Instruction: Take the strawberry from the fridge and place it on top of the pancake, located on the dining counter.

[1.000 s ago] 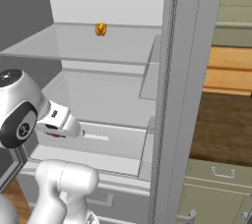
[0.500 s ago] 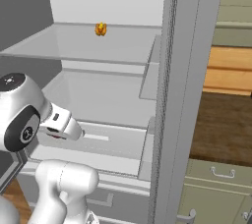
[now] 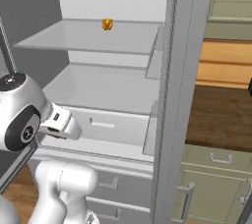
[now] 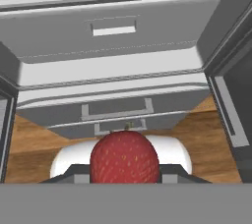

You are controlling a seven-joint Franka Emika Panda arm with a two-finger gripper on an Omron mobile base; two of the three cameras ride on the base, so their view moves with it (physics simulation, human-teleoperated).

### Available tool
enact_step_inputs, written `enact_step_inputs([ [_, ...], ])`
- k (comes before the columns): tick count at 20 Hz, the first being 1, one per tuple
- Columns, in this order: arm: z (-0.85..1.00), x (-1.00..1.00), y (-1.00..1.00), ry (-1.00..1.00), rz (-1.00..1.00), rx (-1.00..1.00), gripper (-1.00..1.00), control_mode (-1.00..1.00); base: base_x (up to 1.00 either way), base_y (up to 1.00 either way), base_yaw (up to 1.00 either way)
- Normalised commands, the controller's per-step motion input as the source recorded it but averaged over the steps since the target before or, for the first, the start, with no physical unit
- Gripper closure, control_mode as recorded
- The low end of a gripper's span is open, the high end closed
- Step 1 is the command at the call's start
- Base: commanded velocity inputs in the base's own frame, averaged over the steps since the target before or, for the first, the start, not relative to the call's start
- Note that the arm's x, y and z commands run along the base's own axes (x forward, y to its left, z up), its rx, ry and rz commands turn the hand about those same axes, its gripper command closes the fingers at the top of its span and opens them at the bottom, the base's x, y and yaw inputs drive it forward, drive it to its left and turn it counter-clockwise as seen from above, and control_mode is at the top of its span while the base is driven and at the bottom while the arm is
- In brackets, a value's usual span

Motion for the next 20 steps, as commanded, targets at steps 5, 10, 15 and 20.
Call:
enact_step_inputs([
  [5,0.00,0.00,0.00,0.00,0.00,0.00,1.00,1.00,-0.62,0.02,0.38],
  [10,0.00,0.00,0.00,0.00,0.00,0.00,1.00,1.00,-0.43,-0.01,0.73],
  [15,0.00,0.00,0.00,0.00,0.00,0.00,1.00,1.00,-0.46,-0.05,0.94],
  [20,0.00,0.00,0.00,0.00,0.00,0.00,1.00,1.00,-0.68,-0.16,0.95],
])
